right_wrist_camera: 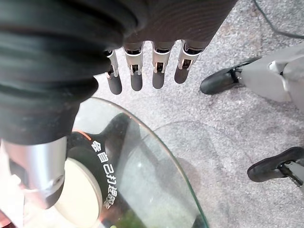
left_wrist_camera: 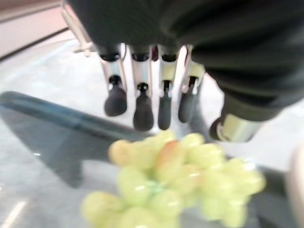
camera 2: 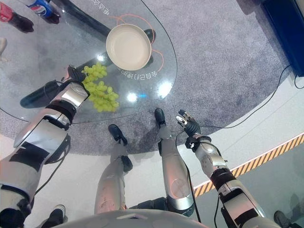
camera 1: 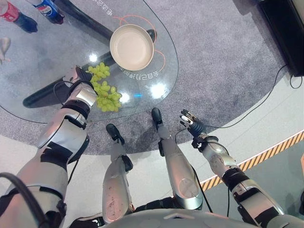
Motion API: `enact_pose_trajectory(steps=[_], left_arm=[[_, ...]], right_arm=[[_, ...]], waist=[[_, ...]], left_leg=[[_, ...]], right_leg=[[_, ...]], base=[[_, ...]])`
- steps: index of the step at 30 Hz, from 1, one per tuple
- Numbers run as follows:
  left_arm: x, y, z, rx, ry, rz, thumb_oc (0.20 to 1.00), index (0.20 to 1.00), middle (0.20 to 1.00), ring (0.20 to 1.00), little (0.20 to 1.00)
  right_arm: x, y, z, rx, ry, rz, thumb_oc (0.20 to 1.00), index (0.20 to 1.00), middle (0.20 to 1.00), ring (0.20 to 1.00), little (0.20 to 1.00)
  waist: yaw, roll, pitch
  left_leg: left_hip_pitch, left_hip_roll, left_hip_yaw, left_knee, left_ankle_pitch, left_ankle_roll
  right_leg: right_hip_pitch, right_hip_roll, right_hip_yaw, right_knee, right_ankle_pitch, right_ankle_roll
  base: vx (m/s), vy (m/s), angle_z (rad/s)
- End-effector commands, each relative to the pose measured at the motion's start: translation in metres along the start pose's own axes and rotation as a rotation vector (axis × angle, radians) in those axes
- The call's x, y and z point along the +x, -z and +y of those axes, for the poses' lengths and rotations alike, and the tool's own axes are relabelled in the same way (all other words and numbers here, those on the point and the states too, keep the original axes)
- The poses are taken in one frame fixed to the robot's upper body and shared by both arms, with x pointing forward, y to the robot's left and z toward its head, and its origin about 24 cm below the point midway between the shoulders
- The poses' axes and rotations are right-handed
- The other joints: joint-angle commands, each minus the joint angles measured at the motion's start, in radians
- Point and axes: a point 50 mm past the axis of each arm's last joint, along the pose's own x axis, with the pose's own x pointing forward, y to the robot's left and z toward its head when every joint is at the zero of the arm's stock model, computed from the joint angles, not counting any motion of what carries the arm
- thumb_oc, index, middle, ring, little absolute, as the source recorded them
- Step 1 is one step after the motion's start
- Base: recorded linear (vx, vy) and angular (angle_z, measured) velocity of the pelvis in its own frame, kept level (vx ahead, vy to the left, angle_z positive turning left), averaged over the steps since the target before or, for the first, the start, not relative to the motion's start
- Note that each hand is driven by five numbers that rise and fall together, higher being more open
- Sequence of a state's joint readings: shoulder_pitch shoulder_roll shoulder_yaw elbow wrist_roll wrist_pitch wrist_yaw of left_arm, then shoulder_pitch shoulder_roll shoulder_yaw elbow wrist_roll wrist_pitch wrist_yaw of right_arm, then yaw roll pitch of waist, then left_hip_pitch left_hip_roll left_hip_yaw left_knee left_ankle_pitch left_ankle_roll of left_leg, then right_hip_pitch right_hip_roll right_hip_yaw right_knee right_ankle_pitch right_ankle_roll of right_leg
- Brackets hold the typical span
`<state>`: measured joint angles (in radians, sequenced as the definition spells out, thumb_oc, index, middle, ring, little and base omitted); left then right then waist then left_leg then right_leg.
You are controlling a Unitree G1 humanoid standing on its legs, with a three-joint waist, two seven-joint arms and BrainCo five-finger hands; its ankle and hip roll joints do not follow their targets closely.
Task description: Pick up fruits into the plate
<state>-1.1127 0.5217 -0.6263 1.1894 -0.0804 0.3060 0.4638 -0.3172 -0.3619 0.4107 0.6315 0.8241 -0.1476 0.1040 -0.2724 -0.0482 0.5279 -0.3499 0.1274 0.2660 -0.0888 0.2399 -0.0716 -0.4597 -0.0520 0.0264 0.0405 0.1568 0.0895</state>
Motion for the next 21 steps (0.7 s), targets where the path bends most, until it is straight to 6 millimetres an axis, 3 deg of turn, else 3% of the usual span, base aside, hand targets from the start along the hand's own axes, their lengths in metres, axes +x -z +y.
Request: enact_pose_trajectory(steps=[1, 14, 16, 19, 20, 21], left_arm=[[0.006, 0.01, 0.014, -0.113, -0.04, -0.004, 0.2, 0.2, 0.2, 0.2, 0.2], [-0.005, -0.004, 0.013, -0.244, -0.02, -0.156, 0.2, 0.2, 0.2, 0.2, 0.2], [-0.006, -0.006, 0.012, -0.204, -0.012, -0.196, 0.2, 0.2, 0.2, 0.2, 0.2], [-0.008, -0.022, 0.018, 0.026, -0.026, -0.348, 0.2, 0.2, 0.2, 0.2, 0.2], [-0.008, -0.026, 0.02, 0.098, -0.026, -0.384, 0.42, 0.42, 0.42, 0.42, 0.42], [-0.007, -0.031, 0.024, 0.172, -0.034, -0.419, 1.0, 1.0, 1.0, 1.0, 1.0]], right_arm=[[-0.008, 0.008, 0.0, 0.028, -0.001, -0.016, 1.0, 1.0, 1.0, 1.0, 1.0], [-0.015, 0.013, -0.01, 0.027, 0.038, -0.012, 1.0, 1.0, 1.0, 1.0, 1.0], [-0.016, 0.014, -0.011, 0.028, 0.041, -0.01, 1.0, 1.0, 1.0, 1.0, 1.0], [-0.016, 0.013, -0.013, 0.023, 0.042, -0.007, 1.0, 1.0, 1.0, 1.0, 1.0], [-0.016, 0.012, -0.014, 0.02, 0.042, -0.006, 1.0, 1.0, 1.0, 1.0, 1.0], [-0.017, 0.012, -0.017, 0.016, 0.042, -0.005, 1.0, 1.0, 1.0, 1.0, 1.0]], waist=[[0.01, 0.004, -0.008], [0.045, 0.035, -0.015], [0.049, 0.037, -0.021], [0.052, 0.039, -0.027], [0.051, 0.039, -0.027], [0.05, 0.04, -0.026]], left_leg=[[0.046, -0.006, -0.039, 0.034, -0.097, -0.045], [0.139, -0.021, -0.055, 0.021, -0.12, -0.033], [0.144, -0.023, -0.055, 0.02, -0.122, -0.032], [0.14, -0.024, -0.053, 0.024, -0.122, -0.029], [0.14, -0.023, -0.053, 0.025, -0.122, -0.029], [0.139, -0.022, -0.051, 0.028, -0.122, -0.03]], right_leg=[[0.029, 0.055, -0.052, 0.041, -0.07, -0.013], [0.135, 0.042, -0.075, 0.023, -0.084, -0.012], [0.14, 0.04, -0.079, 0.023, -0.084, -0.011], [0.136, 0.039, -0.084, 0.034, -0.087, -0.012], [0.135, 0.038, -0.085, 0.036, -0.087, -0.012], [0.133, 0.038, -0.086, 0.038, -0.086, -0.012]], base=[[0.01, 0.029, 0.07], [0.01, 0.019, 0.08], [0.0, -0.002, 0.03], [0.0, 0.005, 0.05], [0.0, 0.0, 0.0], [0.0, 0.0, 0.0]])
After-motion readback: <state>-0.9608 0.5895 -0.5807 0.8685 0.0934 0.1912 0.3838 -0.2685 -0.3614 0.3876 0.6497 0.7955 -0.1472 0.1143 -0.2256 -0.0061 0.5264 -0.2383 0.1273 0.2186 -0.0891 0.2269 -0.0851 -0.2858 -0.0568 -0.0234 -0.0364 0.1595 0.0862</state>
